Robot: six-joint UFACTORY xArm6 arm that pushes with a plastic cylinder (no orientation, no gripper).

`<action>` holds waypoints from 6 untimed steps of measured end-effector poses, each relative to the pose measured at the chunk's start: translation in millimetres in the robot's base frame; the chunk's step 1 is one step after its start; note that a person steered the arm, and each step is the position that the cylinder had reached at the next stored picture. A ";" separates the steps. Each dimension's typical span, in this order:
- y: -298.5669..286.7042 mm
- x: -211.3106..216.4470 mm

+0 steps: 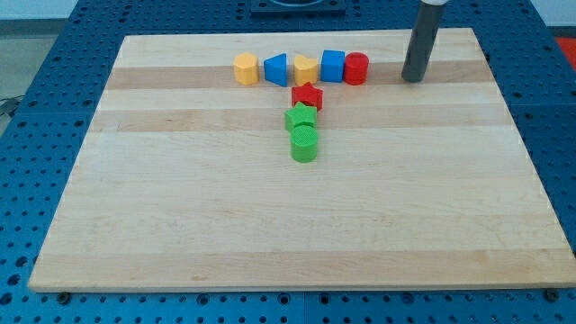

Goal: Move your arm towards the center top side of the board

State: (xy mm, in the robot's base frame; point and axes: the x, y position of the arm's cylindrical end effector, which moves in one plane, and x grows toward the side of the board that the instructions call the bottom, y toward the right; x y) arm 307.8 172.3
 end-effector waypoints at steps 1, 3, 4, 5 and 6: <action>0.0 -1.1; -33.0 -60.5; -71.4 -92.4; -103.9 -112.5; -105.0 -114.5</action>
